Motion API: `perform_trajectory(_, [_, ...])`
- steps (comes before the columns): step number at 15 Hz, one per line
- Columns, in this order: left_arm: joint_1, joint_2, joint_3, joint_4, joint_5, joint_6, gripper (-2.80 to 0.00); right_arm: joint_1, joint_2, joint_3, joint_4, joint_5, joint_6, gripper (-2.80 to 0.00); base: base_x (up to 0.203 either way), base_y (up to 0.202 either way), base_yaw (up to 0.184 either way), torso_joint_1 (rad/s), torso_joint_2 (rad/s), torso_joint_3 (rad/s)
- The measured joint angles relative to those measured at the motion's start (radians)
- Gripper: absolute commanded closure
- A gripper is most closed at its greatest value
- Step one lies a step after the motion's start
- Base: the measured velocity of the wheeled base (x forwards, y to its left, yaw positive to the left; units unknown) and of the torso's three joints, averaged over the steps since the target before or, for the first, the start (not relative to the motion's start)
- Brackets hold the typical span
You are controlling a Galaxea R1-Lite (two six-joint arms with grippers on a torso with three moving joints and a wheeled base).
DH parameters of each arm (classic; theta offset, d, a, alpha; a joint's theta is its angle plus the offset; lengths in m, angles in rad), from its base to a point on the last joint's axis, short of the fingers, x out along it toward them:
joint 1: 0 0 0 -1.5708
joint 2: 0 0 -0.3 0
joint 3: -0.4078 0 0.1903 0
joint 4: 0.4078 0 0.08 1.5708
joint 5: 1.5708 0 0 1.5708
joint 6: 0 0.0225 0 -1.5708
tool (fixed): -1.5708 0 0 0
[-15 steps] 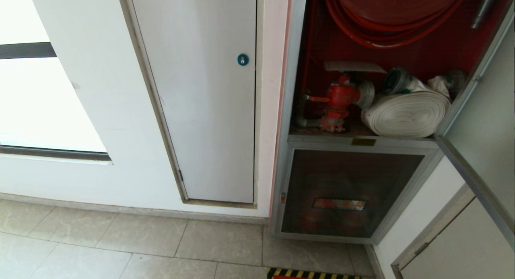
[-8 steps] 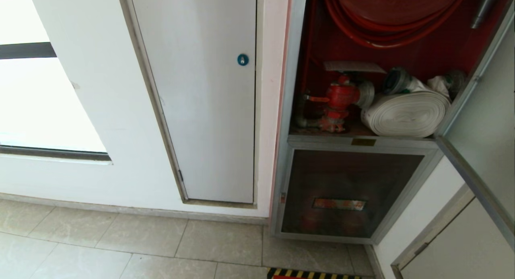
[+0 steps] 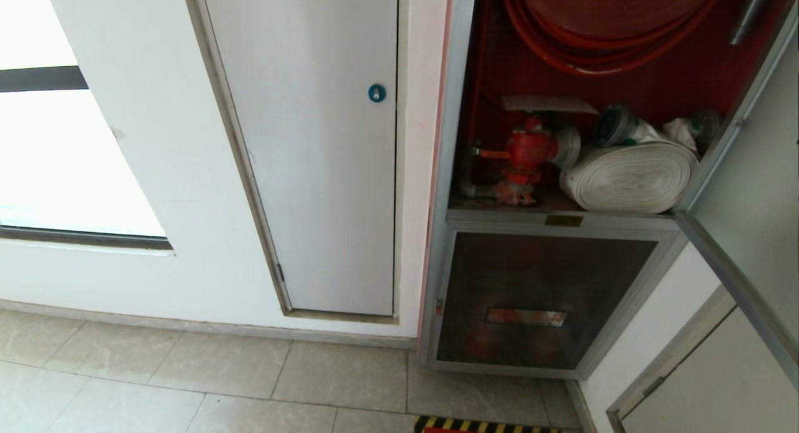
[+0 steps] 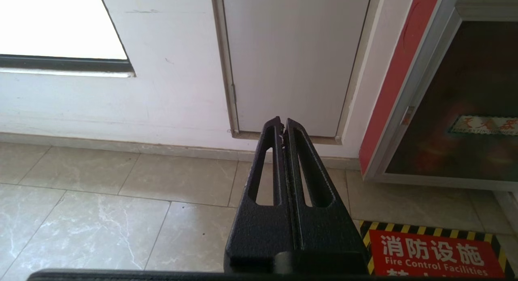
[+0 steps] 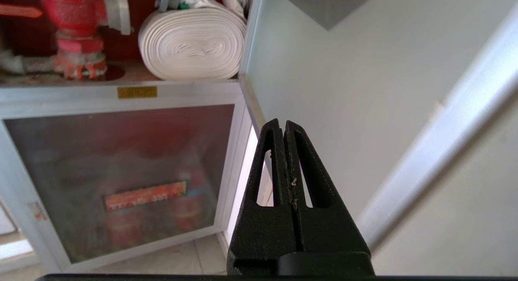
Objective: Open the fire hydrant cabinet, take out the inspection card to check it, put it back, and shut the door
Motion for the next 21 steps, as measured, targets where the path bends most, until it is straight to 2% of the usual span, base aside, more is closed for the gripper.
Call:
perform_trajectory(8, [0.0,0.0,0.0,0.0,0.0,0.0,0.0,0.001,-0.266,0.099,0.167,0.057,0.0,0.0,0.0,0.0,0.0,0.0,0.0,0.0])
perform_trajectory(11, [0.0,0.0,0.0,0.0,0.0,0.0,0.0,0.007,-0.354,0.136,0.215,0.103,-0.001,0.0,0.0,0.0,0.0,0.0,0.0,0.0])
perform_trajectory(13, [0.0,0.0,0.0,0.0,0.0,0.0,0.0,0.01,-0.418,0.18,0.235,0.161,0.013,0.0,0.0,0.0,0.0,0.0,0.0,0.0])
perform_trajectory(16, [0.0,0.0,0.0,0.0,0.0,-0.001,0.0,0.011,-0.458,0.236,0.225,0.301,0.132,0.0,0.0,0.0,0.0,0.0,0.0,0.0])
perform_trajectory(21, [0.0,0.0,0.0,0.0,0.0,-0.001,0.0,0.011,-0.473,0.341,0.172,0.472,0.164,0.0,0.0,0.0,0.0,0.0,0.0,0.0])
